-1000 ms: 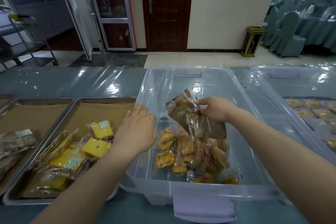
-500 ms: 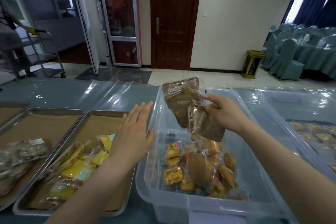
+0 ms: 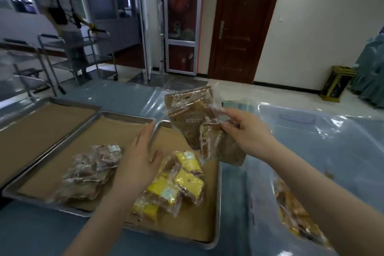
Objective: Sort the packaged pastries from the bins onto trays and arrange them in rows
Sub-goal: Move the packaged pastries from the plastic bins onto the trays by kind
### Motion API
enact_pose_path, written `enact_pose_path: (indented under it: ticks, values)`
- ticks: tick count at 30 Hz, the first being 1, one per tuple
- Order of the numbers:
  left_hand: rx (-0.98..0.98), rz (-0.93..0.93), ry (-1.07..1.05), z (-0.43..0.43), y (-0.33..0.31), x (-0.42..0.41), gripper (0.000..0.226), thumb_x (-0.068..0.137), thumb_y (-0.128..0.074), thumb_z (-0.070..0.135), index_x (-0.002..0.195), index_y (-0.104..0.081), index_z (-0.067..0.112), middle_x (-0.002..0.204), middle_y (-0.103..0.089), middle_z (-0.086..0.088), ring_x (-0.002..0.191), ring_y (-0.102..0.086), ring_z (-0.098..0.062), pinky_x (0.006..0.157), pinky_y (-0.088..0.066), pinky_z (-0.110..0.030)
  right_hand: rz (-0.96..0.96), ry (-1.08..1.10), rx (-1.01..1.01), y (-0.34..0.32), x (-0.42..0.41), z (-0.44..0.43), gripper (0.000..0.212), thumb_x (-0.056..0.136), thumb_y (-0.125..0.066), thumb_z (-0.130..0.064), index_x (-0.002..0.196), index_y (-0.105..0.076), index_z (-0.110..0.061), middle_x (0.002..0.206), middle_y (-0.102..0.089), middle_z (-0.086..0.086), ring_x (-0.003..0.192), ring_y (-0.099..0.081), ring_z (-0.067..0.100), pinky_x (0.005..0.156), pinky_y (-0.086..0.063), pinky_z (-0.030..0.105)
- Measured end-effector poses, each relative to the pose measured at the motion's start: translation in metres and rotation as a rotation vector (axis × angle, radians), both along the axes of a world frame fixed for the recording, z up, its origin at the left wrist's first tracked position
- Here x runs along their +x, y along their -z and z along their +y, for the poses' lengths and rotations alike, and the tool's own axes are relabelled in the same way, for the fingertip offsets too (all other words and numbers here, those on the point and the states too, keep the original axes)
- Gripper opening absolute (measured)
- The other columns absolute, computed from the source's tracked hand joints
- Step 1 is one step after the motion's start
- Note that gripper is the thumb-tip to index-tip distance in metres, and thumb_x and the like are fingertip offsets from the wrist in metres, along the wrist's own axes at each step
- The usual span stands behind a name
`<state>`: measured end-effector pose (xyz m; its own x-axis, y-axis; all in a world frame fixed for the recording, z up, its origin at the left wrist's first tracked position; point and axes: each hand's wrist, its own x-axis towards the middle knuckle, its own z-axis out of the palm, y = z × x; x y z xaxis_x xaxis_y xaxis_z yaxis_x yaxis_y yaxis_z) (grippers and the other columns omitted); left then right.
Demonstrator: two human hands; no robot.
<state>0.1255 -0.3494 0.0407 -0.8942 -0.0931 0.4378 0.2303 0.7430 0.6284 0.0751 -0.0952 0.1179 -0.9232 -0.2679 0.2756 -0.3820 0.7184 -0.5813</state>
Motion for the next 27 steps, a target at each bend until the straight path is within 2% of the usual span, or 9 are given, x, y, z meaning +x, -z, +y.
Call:
enact_pose_path:
  ticks: [3,5,8,13,15,17,19,23,27]
  values:
    - [0.065,-0.103,-0.056,-0.067,0.025,-0.002,0.070,0.088,-0.060,0.024,0.141,-0.020,0.045,0.134,-0.047,0.002,0.108,-0.053,-0.019,0.082,-0.049,-0.039,-0.005,-0.024,0.061,0.017,-0.009,-0.061,0.033,0.095,-0.054,-0.025,0.127,-0.057,-0.033,0.102,-0.067,-0.007,0.094,-0.062,0.017,0.078,-0.050,0.033]
    - [0.060,-0.152,-0.064,-0.114,0.042,-0.002,0.069,0.087,-0.061,0.023,0.141,-0.024,0.043,0.138,-0.045,0.001,0.103,-0.052,-0.009,0.077,-0.044,-0.030,-0.022,-0.045,0.112,0.031,-0.019,-0.105,0.033,0.095,-0.053,-0.026,0.128,-0.057,-0.033,0.109,-0.069,-0.004,0.099,-0.062,0.021,0.083,-0.049,0.036]
    - [0.072,-0.222,-0.097,-0.180,0.060,-0.002,0.068,0.087,-0.060,0.019,0.141,-0.026,0.043,0.142,-0.042,0.002,0.115,-0.051,-0.017,0.086,-0.046,-0.033,-0.067,-0.082,0.140,0.057,-0.032,-0.169,0.035,0.095,-0.054,-0.024,0.129,-0.056,-0.029,0.112,-0.068,-0.002,0.102,-0.061,0.022,0.079,-0.044,0.025]
    - [0.059,-0.278,-0.146,-0.271,0.083,-0.001,0.065,0.088,-0.057,0.019,0.143,-0.027,0.038,0.144,-0.040,0.005,0.118,-0.049,-0.017,0.084,-0.037,-0.027,-0.197,-0.131,0.117,0.106,-0.046,-0.265,0.035,0.097,-0.051,-0.026,0.130,-0.055,-0.033,0.096,-0.061,-0.013,0.082,-0.056,0.008,0.056,-0.032,0.012]
    - [0.105,-0.336,-0.153,-0.298,0.093,0.001,0.065,0.089,-0.055,0.021,0.144,-0.025,0.040,0.145,-0.039,0.005,0.114,-0.053,-0.016,0.086,-0.039,-0.027,-0.260,-0.151,0.106,0.123,-0.050,-0.300,0.036,0.097,-0.049,-0.027,0.133,-0.053,-0.032,0.107,-0.064,-0.011,0.086,-0.053,0.003,0.064,-0.036,0.008]
    - [0.119,-0.375,-0.148,-0.323,0.101,0.003,0.065,0.090,-0.054,0.020,0.144,-0.025,0.039,0.145,-0.039,0.008,0.110,-0.053,-0.009,0.089,-0.040,-0.027,-0.313,-0.169,0.117,0.135,-0.055,-0.334,0.039,0.098,-0.048,-0.028,0.137,-0.049,-0.031,0.123,-0.062,-0.007,0.102,-0.058,0.010,0.080,-0.046,0.021]
    - [0.143,-0.396,-0.154,-0.344,0.106,0.003,0.064,0.089,-0.055,0.018,0.144,-0.027,0.037,0.142,-0.042,0.010,0.115,-0.050,-0.009,0.093,-0.039,-0.028,-0.366,-0.190,0.113,0.145,-0.061,-0.365,0.041,0.098,-0.049,-0.028,0.138,-0.047,-0.030,0.128,-0.060,-0.003,0.112,-0.058,0.017,0.088,-0.045,0.026]
    - [0.108,-0.407,-0.215,-0.375,0.111,-0.005,0.061,0.087,-0.058,0.016,0.142,-0.034,0.030,0.134,-0.053,-0.002,0.115,-0.053,-0.023,0.094,-0.040,-0.034,-0.500,-0.143,0.019,0.164,-0.076,-0.412,0.038,0.093,-0.056,-0.025,0.130,-0.046,-0.026,0.113,-0.066,0.006,0.086,-0.061,0.018,0.066,-0.043,0.025]
    - [0.101,-0.400,-0.206,-0.390,0.115,-0.016,0.060,0.088,-0.057,0.018,0.141,-0.033,0.031,0.140,-0.047,0.007,0.117,-0.051,-0.020,0.094,-0.039,-0.031,-0.528,-0.001,-0.057,0.180,-0.098,-0.432,0.039,0.094,-0.056,-0.024,0.130,-0.041,-0.022,0.100,-0.065,0.003,0.057,-0.054,0.011,0.049,-0.041,0.024]
